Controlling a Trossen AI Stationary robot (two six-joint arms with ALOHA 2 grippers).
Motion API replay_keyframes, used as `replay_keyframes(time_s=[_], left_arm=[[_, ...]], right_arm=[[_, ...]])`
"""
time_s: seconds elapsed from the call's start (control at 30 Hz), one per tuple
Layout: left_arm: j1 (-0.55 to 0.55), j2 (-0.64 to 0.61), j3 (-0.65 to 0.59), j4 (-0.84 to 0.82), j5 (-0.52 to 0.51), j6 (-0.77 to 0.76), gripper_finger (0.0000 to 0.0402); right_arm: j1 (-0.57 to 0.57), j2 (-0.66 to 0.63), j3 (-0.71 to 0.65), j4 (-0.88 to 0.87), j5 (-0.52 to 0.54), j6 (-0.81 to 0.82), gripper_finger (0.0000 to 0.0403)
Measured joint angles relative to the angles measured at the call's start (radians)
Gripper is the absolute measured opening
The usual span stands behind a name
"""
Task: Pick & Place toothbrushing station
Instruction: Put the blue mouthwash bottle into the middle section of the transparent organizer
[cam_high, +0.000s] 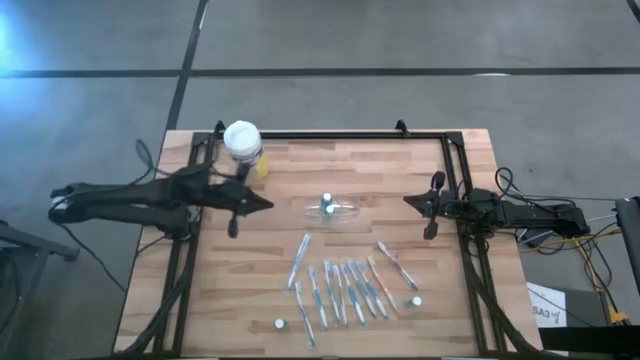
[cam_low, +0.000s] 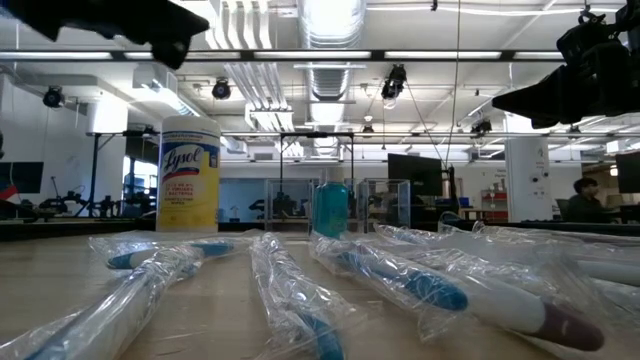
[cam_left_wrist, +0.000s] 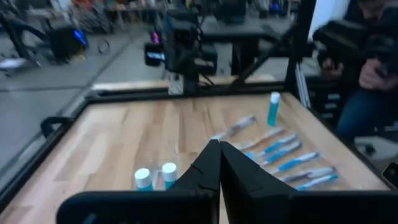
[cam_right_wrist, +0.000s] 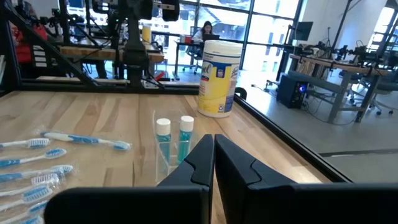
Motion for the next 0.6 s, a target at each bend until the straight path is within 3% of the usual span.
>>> replay_keyframes(time_s=[0.3, 0.6], left_arm=[[0.006, -0.271, -0.296, 0.213, -0.113, -0.149, 0.0004], [0.01, -0.435, -0.464, 0.239, -0.207, -0.163, 0.0004]], right_arm=[[0.0, 0.0, 0.0, 0.0, 0.001, 0.006, 0.0008], [0.0, -0.001, 0.0, 0.0, 0.001, 0.018, 0.0008]])
